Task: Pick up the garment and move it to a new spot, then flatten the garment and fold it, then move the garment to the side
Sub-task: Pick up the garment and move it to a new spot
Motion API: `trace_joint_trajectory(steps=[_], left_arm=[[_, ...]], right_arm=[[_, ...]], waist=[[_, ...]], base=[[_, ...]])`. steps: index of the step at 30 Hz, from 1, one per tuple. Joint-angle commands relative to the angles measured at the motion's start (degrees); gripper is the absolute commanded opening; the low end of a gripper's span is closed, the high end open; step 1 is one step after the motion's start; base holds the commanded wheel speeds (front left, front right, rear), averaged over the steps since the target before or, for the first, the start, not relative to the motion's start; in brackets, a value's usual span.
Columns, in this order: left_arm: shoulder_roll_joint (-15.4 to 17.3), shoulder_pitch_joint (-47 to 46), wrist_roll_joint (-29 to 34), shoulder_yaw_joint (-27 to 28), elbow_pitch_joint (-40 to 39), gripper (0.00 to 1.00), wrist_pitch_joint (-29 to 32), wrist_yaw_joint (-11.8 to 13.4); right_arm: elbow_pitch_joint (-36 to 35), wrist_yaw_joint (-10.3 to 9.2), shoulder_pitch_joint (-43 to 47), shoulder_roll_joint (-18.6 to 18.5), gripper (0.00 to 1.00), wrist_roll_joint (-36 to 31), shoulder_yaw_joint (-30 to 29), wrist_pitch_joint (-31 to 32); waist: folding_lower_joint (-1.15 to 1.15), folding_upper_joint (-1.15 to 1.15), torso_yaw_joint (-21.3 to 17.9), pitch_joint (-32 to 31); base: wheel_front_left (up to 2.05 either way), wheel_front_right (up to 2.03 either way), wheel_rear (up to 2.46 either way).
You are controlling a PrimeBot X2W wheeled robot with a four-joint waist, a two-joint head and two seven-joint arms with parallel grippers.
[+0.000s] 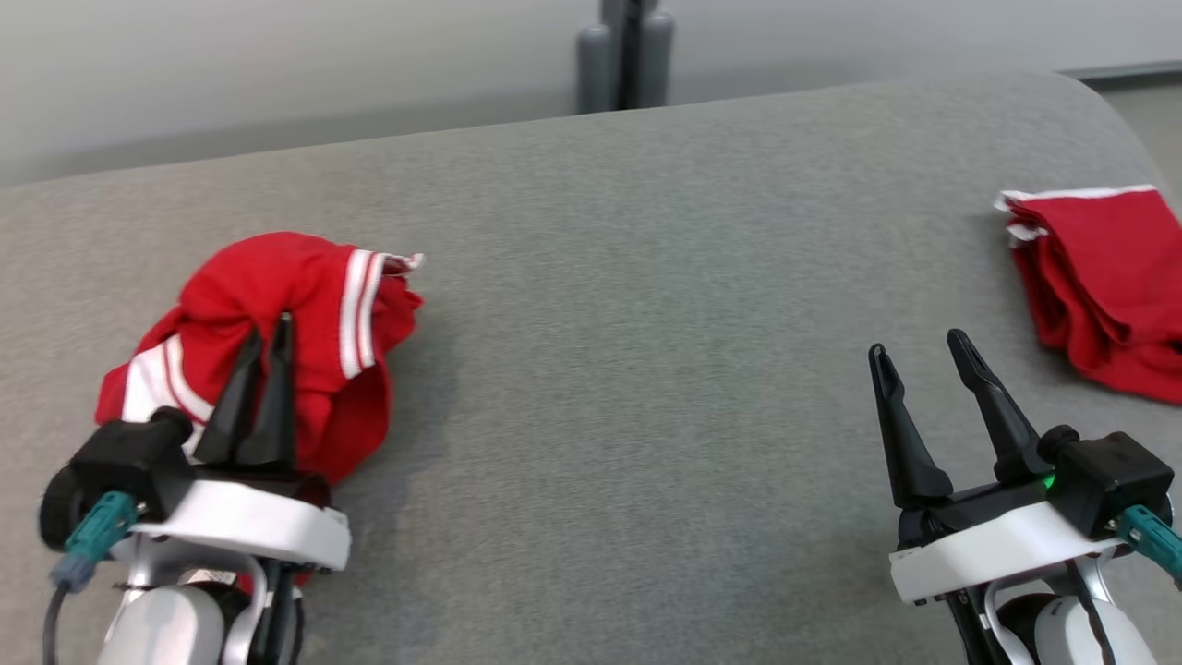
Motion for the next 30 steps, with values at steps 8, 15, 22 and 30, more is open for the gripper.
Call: trace_joint_trajectory(steps=[8,15,22,30], left_arm=[[-1.9,-6.0,0.7,-6.9,2.3,0.00,2.0,-4.5],[-4.6,-10.0,1.7,-14.1,9.5,0.00,3.1,-8.7],[-7.1,-11.8,2.0,-18.2,17.5,0.00,2.2,-11.0],[-8.1,-13.2,1.5,-20.9,17.4,1.00,0.3,-12.4]], right_arm=[[1.2,0.01,-1.1,-0.2,1.00,2.2,0.1,-2.6],[2.6,0.01,-1.4,-0.2,1.00,3.8,0.5,-4.6],[3.8,0.01,-2.2,-0.2,1.00,4.8,1.1,-6.2],[5.0,0.01,-2.3,-0.2,1.00,4.4,0.2,-6.6]], waist=[[0.00,0.00,-8.3,3.9],[0.00,0.00,-12.8,6.8],[0.00,0.00,-14.7,8.5],[0.00,0.00,-12.3,7.4]], base=[[0.00,0.00,0.00],[0.00,0.00,0.00],[0.00,0.00,0.00],[0.00,0.00,0.00]])
